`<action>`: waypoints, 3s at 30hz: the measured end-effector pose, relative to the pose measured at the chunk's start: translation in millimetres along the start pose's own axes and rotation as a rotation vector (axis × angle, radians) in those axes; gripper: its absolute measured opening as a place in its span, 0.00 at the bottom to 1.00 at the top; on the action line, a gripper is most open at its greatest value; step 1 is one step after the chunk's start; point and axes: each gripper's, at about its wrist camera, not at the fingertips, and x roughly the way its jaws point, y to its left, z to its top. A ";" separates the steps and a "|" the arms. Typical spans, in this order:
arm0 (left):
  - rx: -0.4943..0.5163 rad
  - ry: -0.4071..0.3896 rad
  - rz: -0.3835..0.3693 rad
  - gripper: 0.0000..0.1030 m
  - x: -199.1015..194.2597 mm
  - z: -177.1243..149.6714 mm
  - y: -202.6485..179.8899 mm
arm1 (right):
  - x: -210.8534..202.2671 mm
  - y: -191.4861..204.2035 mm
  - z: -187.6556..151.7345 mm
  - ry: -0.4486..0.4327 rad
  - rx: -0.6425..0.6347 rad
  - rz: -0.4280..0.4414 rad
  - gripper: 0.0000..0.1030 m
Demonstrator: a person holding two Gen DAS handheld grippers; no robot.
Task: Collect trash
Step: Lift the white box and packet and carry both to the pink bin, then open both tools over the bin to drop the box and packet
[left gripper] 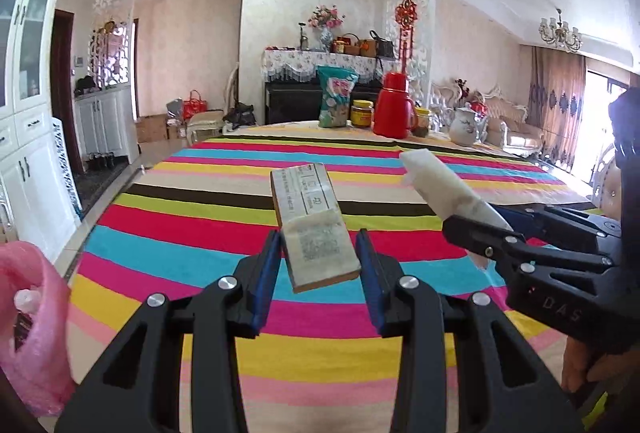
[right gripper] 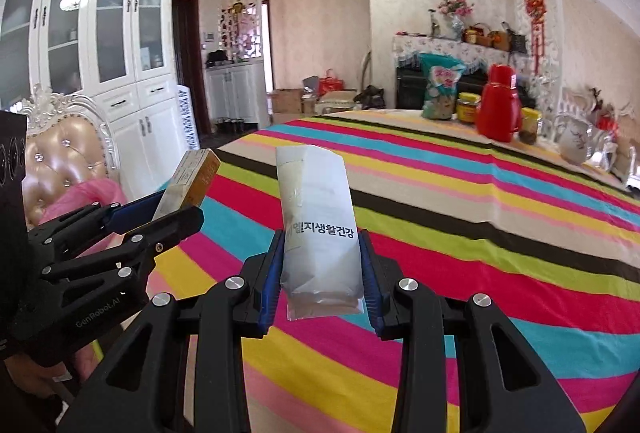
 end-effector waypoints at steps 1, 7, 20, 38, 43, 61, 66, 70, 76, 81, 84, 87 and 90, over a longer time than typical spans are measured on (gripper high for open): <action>-0.003 0.001 0.009 0.36 -4.1 -1.6 5.9 | 2.0 4.9 0.9 0.001 -0.009 0.005 0.33; -0.027 -0.012 0.059 0.36 -34.6 -11.3 39.3 | 16.1 37.4 10.7 0.002 -0.044 0.063 0.33; -0.082 -0.049 0.242 0.36 -98.1 -19.4 119.0 | 50.3 134.4 32.6 0.014 -0.143 0.248 0.33; -0.167 -0.043 0.443 0.36 -150.3 -28.0 229.7 | 81.8 250.8 49.0 0.042 -0.227 0.453 0.33; -0.207 -0.034 0.461 0.36 -164.0 -32.8 266.1 | 90.8 278.3 52.2 0.059 -0.252 0.505 0.33; -0.293 0.094 0.541 0.36 -135.3 -68.3 341.9 | 154.4 341.1 54.8 0.158 -0.291 0.567 0.34; -0.304 0.095 0.543 0.37 -134.8 -68.2 348.3 | 162.9 351.5 52.1 0.175 -0.298 0.577 0.35; -0.322 0.098 0.547 0.37 -134.9 -70.3 354.6 | 165.1 355.1 51.4 0.172 -0.284 0.581 0.36; -0.324 0.087 0.586 0.55 -139.5 -76.9 357.6 | 169.5 351.6 49.5 0.171 -0.268 0.584 0.48; -0.343 0.074 0.624 0.66 -149.1 -88.4 360.2 | 171.3 345.2 44.8 0.173 -0.250 0.586 0.58; -0.347 0.056 0.643 0.76 -155.5 -92.8 358.2 | 169.6 339.8 44.6 0.173 -0.225 0.591 0.58; -0.341 0.027 0.648 0.86 -163.0 -94.9 351.3 | 166.9 336.1 44.3 0.159 -0.215 0.595 0.58; -0.318 -0.006 0.673 0.92 -167.1 -94.8 342.5 | 165.5 334.4 43.7 0.150 -0.212 0.594 0.58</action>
